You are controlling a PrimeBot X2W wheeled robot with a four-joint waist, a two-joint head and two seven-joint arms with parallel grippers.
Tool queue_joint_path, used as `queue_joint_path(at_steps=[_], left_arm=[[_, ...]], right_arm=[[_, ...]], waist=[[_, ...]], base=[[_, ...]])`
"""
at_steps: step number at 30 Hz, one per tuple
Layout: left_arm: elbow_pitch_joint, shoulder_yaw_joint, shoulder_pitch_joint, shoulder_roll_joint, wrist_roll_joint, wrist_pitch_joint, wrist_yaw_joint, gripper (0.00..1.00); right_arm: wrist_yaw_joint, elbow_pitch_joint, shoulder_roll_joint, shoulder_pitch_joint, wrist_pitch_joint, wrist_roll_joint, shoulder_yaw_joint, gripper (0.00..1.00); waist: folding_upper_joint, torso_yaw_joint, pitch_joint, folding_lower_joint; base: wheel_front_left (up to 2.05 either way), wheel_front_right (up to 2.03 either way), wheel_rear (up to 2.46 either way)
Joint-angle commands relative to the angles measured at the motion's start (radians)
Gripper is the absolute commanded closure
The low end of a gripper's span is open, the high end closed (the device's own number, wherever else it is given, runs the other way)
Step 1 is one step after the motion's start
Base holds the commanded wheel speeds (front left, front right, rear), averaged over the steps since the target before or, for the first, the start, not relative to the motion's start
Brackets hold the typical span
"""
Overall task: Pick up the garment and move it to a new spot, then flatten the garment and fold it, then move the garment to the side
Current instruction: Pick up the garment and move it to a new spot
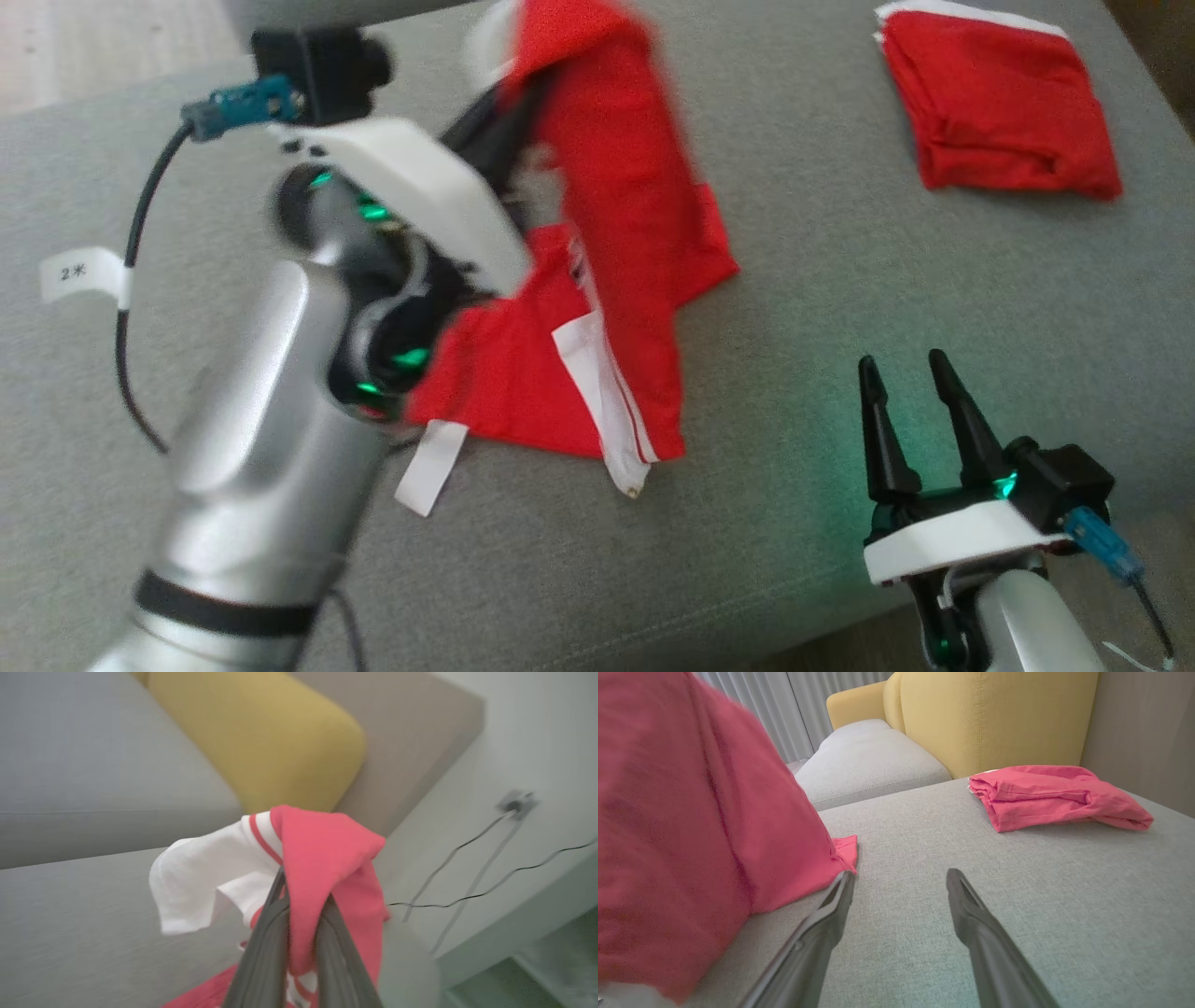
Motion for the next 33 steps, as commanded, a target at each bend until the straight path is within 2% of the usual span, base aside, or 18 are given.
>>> queue_joint_path(at_steps=[1, 6, 7, 8, 9, 10, 14, 18, 24, 29, 33], left_arm=[[0.024, 0.041, -0.048, 0.051, 0.043, -0.028, -0.002, 1.0], [0.33, 0.044, -0.064, 0.058, 0.086, -0.182, -0.051, 1.0], [0.382, 0.041, -0.065, 0.057, 0.095, -0.213, -0.057, 0.93], [0.427, 0.035, -0.068, 0.056, 0.109, -0.246, -0.063, 0.65], [0.467, 0.029, -0.069, 0.053, 0.119, -0.275, -0.068, 0.28], [0.502, 0.024, -0.07, 0.05, 0.128, -0.301, -0.07, 0.0], [0.574, -0.012, -0.071, 0.041, 0.188, -0.421, -0.065, 0.0], [0.543, -0.019, -0.024, 0.026, 0.218, -0.536, -0.042, 0.0], [0.352, 0.034, 0.18, 0.01, 0.234, -0.57, 0.024, 0.0], [0.141, 0.1, 0.405, 0.004, 0.297, -0.571, 0.081, 0.0], [0.035, 0.139, 0.557, 0.0, 0.362, -0.571, 0.104, 0.0]], right_arm=[[0.008, -0.029, -0.001, -0.014, -0.011, 0.007, 0.031, 0.0], [0.008, -0.024, -0.001, -0.023, -0.011, 0.018, 0.046, 0.0], [0.008, -0.023, -0.001, -0.023, -0.011, 0.019, 0.048, 0.0], [0.008, -0.022, -0.001, -0.023, -0.011, 0.02, 0.048, 0.0], [0.008, -0.021, -0.001, -0.023, -0.011, 0.02, 0.048, 0.0], [0.008, -0.02, -0.001, -0.024, -0.011, 0.02, 0.048, 0.0], [0.008, -0.012, -0.001, -0.02, -0.011, 0.008, 0.04, 0.0], [0.008, -0.015, -0.001, -0.007, -0.011, -0.014, 0.017, 0.0], [0.008, -0.052, -0.001, 0.03, -0.011, -0.059, -0.036, 0.0], [0.008, -0.088, -0.001, 0.078, -0.011, -0.091, -0.076, 0.0], [0.008, -0.101, -0.001, 0.123, -0.011, -0.107, -0.116, 0.0]], waist=[[0.0, -0.021, 0.013, 0.0], [0.0, -0.037, 0.021, 0.0], [0.0, -0.038, 0.021, 0.0], [0.0, -0.037, 0.022, 0.0], [0.0, -0.036, 0.023, 0.0], [0.0, -0.034, 0.023, 0.0], [0.0, -0.015, 0.005, 0.0], [0.0, 0.019, -0.031, 0.0], [0.0, 0.093, -0.095, 0.0], [0.0, 0.167, -0.149, 0.0], [0.0, 0.233, -0.187, 0.0]], base=[[0.0, 0.0, 0.0], [0.0, 0.0, 0.0], [0.0, 0.0, 0.0], [0.0, 0.0, 0.0], [0.0, 0.0, 0.0], [0.0, 0.0, 0.0], [0.0, 0.0, 0.0], [0.0, 0.0, 0.0], [0.0, 0.0, 0.0], [0.0, 0.0, 0.0], [0.0, 0.0, 0.0]])
